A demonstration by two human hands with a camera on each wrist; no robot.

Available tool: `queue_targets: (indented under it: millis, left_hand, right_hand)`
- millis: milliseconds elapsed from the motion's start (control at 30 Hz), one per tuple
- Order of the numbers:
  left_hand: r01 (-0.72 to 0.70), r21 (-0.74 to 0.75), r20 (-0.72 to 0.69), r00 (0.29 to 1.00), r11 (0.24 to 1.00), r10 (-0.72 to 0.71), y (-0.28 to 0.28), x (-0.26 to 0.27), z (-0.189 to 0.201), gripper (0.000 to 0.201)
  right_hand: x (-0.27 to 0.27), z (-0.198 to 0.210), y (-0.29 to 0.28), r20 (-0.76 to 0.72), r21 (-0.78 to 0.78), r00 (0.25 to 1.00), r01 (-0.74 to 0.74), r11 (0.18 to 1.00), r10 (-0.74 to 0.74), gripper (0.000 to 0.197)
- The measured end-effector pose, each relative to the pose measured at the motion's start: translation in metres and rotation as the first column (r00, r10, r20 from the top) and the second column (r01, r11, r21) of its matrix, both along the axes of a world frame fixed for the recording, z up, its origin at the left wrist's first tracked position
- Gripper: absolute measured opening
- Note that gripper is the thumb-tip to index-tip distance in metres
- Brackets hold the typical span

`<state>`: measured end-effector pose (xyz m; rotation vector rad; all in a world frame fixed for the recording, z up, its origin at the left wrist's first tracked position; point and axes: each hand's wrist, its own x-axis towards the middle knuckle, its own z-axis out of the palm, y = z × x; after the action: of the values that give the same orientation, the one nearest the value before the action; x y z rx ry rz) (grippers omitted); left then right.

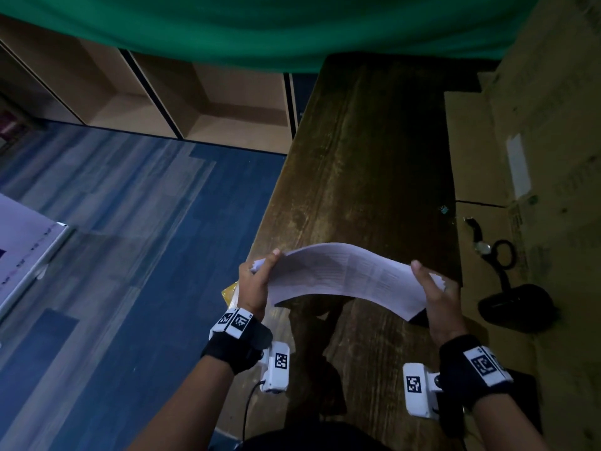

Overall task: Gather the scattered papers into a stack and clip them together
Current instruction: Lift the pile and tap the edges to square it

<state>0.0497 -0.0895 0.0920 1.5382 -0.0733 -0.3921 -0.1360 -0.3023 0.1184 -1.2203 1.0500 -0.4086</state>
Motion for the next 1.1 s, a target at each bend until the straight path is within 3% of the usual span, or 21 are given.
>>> queue_targets:
  millis: [67, 133, 300, 400, 533, 633, 700, 833, 900, 933, 1000, 1067, 1100]
  left_hand:
    - [-0.003, -0.026, 0.017, 1.0, 1.0, 0.003, 0.001, 0.003, -0.005, 0.047]
    - [-0.003, -0.018, 0.018, 1.0, 1.0, 0.004, 0.001, 0.003, -0.005, 0.041]
    - [0.06, 0.004, 0.027, 0.998, 0.998, -0.06, 0.001, 0.003, -0.008, 0.044]
    - [0.161, 0.089, -0.008, 0.987, 0.983, -0.161, 0.006, 0.003, -0.008, 0.011]
    - [0.145, 0.188, -0.03, 0.989, 0.971, -0.142, 0.01, 0.005, -0.024, 0.025]
    - [0.158, 0.211, -0.022, 0.987, 0.965, -0.157, 0.01, 0.007, -0.026, 0.019]
    - [0.18, 0.235, -0.014, 0.983, 0.955, -0.182, 0.01, 0.01, -0.027, 0.016]
    - [0.193, 0.219, 0.015, 0.979, 0.956, -0.201, 0.005, 0.012, -0.018, 0.012]
    - [0.149, 0.155, -0.014, 0.989, 0.977, -0.149, 0.002, 0.015, -0.007, 0.052]
    - [0.146, 0.137, -0.028, 0.989, 0.98, -0.144, 0.0, 0.016, -0.002, 0.048]
    - [0.154, 0.173, -0.001, 0.988, 0.973, -0.157, -0.001, 0.015, 0.006, 0.016]
    - [0.15, 0.249, 0.03, 0.986, 0.957, -0.162, 0.004, 0.014, 0.003, 0.009]
    - [0.156, 0.285, 0.029, 0.985, 0.946, -0.172, 0.006, 0.012, -0.002, 0.017]
  right_hand:
    - [0.0, 0.0, -0.001, -0.007, -0.033, 1.0, -0.011, 0.999, 0.01, 0.018]
    - [0.0, 0.004, 0.0, -0.004, -0.11, 0.997, -0.079, 0.991, 0.079, 0.023]
    - [0.0, 0.011, 0.002, -0.016, -0.139, 0.991, -0.131, 0.982, 0.131, 0.018]
    - [0.0, 0.011, 0.002, -0.037, -0.157, 0.99, -0.137, 0.978, 0.133, 0.018]
    - [-0.003, 0.01, -0.003, -0.022, -0.202, 0.988, -0.152, 0.968, 0.15, 0.02]
    - [-0.007, 0.008, -0.009, -0.02, -0.211, 0.973, -0.23, 0.95, 0.231, 0.035]
    - [-0.006, 0.004, -0.011, -0.064, -0.132, 0.954, -0.3, 0.945, 0.294, 0.046]
    - [0.0, -0.003, -0.009, -0.303, -0.035, 0.952, -0.049, 0.998, 0.037, 0.08]
    - [0.002, -0.004, -0.015, -0.276, -0.085, 0.96, 0.022, 0.996, -0.045, 0.085]
    - [0.002, -0.004, -0.018, -0.246, -0.092, 0.966, 0.051, 0.994, -0.072, 0.083]
    - [0.001, -0.001, -0.021, -0.199, -0.081, 0.977, 0.068, 0.994, -0.083, 0.078]
    - [0.0, -0.002, -0.019, -0.232, -0.086, 0.971, 0.039, 0.996, -0.058, 0.076]
    - [0.0, -0.009, -0.016, -0.258, -0.075, 0.965, 0.023, 0.997, -0.041, 0.078]
